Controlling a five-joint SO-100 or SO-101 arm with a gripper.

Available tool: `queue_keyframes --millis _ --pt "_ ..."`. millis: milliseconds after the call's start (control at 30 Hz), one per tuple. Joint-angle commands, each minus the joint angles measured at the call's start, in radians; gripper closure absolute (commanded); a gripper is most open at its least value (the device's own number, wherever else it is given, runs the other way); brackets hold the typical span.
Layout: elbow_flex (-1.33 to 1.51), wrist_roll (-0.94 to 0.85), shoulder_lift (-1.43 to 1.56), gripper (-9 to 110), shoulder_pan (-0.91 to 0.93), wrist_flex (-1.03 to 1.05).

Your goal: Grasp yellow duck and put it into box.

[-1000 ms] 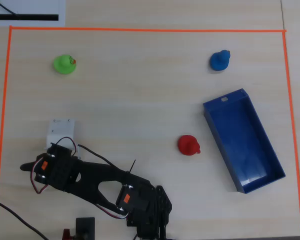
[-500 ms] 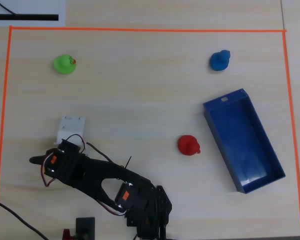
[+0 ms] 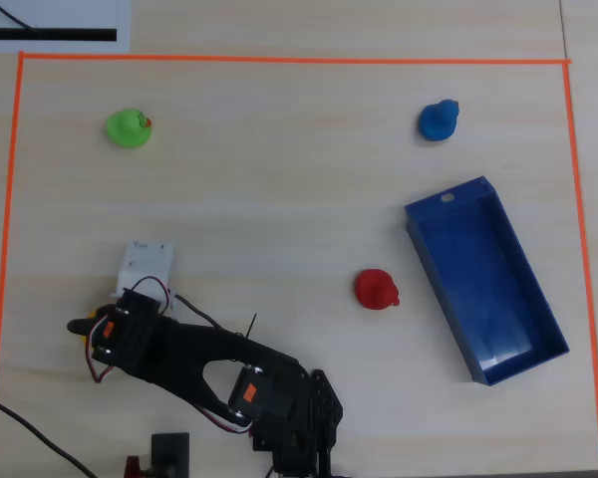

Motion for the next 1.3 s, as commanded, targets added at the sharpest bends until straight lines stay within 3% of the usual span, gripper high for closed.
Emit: queue_keyframes --millis 0,233,433,567,667,833,967,1067,1200,1267 --pt "-0.003 0.031 0.000 54 -0.015 -0.035" --pt "-0.002 0.060 -0.051 99 -0.017 -0.074" --pt "0.000 0.043 -0.017 101 -0.005 -0.032" --pt "-0.069 -0.017 0.132 101 0.092 0.155" --pt "-0.186 -0.133 0.305 101 0.295 0.347" --pt "-0.500 -0.465 0.433 101 0.885 0.514" --pt "-0.502 -0.710 0.509 101 1.304 0.357" --pt "-0.341 -0.836 0.578 101 1.546 0.118" --pt "-0.127 -0.931 0.592 101 1.767 -0.196" --pt "-0.075 -0.957 0.592 101 1.841 -0.256"
